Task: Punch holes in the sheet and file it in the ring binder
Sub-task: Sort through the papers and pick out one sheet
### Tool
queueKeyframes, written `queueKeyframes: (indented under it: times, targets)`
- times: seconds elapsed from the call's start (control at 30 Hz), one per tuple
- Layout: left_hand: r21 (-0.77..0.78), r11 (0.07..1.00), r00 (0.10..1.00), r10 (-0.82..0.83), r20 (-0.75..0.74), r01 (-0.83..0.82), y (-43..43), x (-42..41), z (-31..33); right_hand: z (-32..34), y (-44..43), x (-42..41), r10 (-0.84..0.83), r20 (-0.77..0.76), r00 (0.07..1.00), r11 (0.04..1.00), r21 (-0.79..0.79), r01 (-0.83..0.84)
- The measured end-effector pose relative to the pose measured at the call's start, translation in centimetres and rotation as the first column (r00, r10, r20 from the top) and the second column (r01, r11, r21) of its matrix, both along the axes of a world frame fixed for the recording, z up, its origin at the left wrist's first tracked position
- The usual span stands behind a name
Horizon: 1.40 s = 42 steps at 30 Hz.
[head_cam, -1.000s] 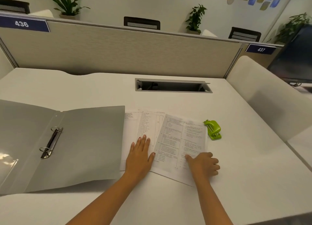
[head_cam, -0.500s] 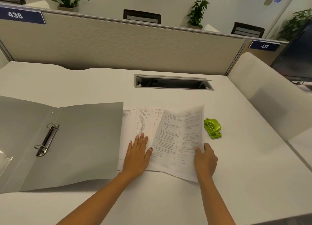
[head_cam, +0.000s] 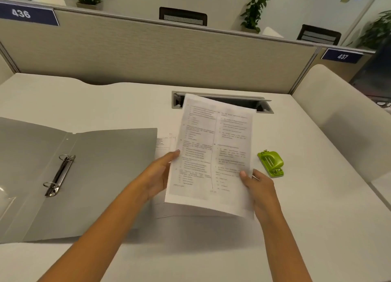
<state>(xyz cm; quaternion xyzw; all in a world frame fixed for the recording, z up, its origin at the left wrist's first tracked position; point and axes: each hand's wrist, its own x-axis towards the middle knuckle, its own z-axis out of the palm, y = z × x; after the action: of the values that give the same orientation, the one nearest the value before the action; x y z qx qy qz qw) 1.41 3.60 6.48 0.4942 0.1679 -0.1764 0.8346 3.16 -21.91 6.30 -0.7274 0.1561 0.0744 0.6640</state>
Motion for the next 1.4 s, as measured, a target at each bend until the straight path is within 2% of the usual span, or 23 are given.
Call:
queueKeyframes:
  times: [0.1, 0.23, 0.43, 0.47, 0.53, 0.57, 0.63, 0.8, 1.0, 1.1, 1.17, 1.23, 1.4]
  targets:
    - [0.070, 0.997, 0.999, 0.027, 0.033, -0.029, 0.9, -0.1, 0.7, 0.0, 0.9, 0.4, 0.084, -0.016, 0.996, 0.997, 0.002, -0.084]
    - [0.213, 0.976, 0.999, 0.049, 0.015, -0.051, 2.0, 0.1, 0.2, -0.4, 2.2, 1.0, 0.144, 0.012, 0.990, 0.982, -0.126, -0.141]
    - [0.278, 0.948, 0.987, 0.161, 0.011, -0.157, 4.1, 0.0, -0.3, -1.7, 3.3, 1.6, -0.005, 0.023, 1.000, 0.917, -0.398, 0.013]
    - [0.279, 0.945, 0.985, 0.174, 0.010, -0.170, 4.6, -0.1, -0.3, -2.0, 3.4, 1.6, -0.010, 0.022, 1.000, 0.865, -0.502, 0.020]
    - [0.280, 0.941, 0.980, 0.196, 0.010, -0.191, 5.5, -0.2, -0.3, -2.9, 3.6, 1.3, 0.030, -0.037, 0.999, 0.668, -0.743, -0.048]
    - [0.280, 0.939, 0.979, 0.206, 0.007, -0.199, 5.9, -0.2, -0.4, -3.3, 3.9, 1.2, 0.046, -0.094, 0.995, 0.572, -0.813, -0.103]
    - [0.281, 0.938, 0.976, 0.216, -0.006, -0.206, 6.5, -0.4, -0.5, -3.9, 4.6, 0.7, 0.029, -0.207, 0.978, 0.473, -0.859, -0.195]
    - [0.302, 0.934, 0.976, 0.212, -0.041, -0.190, 7.5, -0.6, -1.2, -4.6, 5.9, -0.1, -0.026, -0.241, 0.970, 0.316, -0.923, -0.220]
    - [0.305, 0.933, 0.973, 0.223, -0.067, -0.193, 7.8, -0.5, -1.7, -4.0, 6.0, 1.2, -0.067, -0.303, 0.951, 0.411, -0.877, -0.250]
    - [0.304, 0.932, 0.971, 0.228, -0.068, -0.198, 7.8, -0.5, -1.7, -3.8, 5.8, 1.6, -0.079, -0.321, 0.944, 0.548, -0.805, -0.228]
    - [0.302, 0.931, 0.970, 0.235, -0.067, -0.205, 7.9, -0.5, -1.6, -3.6, 5.5, 1.7, -0.089, -0.301, 0.949, 0.655, -0.736, -0.172]
    - [0.307, 0.928, 0.969, 0.239, -0.063, -0.209, 8.0, -0.5, -1.5, -3.3, 5.1, 1.8, -0.122, -0.278, 0.953, 0.720, -0.685, -0.108]
    - [0.310, 0.924, 0.966, 0.252, -0.053, -0.224, 8.4, -0.5, -1.4, -1.7, 3.6, 2.0, -0.119, -0.155, 0.981, 0.794, -0.608, 0.000]
